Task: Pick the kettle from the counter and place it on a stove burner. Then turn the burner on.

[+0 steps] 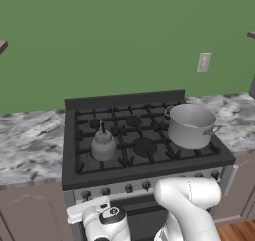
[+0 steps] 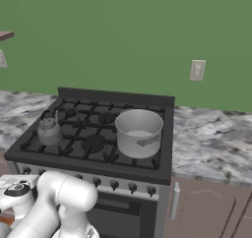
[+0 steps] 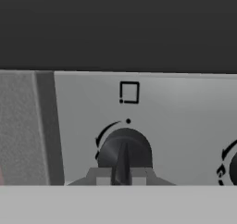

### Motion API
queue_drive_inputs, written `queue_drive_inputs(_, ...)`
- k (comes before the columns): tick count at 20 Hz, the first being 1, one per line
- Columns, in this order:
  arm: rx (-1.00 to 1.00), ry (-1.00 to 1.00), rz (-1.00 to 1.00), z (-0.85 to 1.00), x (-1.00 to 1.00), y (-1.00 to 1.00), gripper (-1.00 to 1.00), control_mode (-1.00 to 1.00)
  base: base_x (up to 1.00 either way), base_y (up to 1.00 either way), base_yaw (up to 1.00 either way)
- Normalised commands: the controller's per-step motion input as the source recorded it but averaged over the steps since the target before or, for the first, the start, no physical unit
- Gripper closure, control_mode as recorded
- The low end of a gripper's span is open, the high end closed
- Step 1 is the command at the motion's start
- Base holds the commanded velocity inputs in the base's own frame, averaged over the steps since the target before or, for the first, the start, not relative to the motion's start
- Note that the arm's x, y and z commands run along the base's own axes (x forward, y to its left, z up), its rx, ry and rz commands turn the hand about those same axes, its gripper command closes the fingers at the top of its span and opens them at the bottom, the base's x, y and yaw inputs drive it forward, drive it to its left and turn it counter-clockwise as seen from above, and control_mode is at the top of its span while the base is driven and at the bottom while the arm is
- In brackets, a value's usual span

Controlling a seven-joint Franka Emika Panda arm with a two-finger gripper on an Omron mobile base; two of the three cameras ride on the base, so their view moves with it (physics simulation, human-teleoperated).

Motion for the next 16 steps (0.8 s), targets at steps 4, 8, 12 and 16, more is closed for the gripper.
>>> queue_drive_inputs(4,-0.08,-0.1,0.05,-0.02,0.2,0.2,1.0,-1.0,0.0,0.0,0.0)
queue_drive_inputs(8,-0.27,-0.18,0.28,-0.27,0.21,0.22,1.0,-1.0,0.0,0.0,0.0)
queue_drive_inputs(12,-0.31,-0.17,0.38,-0.38,0.21,0.16,1.0,-1.0,0.0,0.0,0.0)
queue_drive_inputs(16,-0.39,-0.03,0.41,-0.66,0.24,0.35,1.0,-1.0,0.0,0.0,0.0)
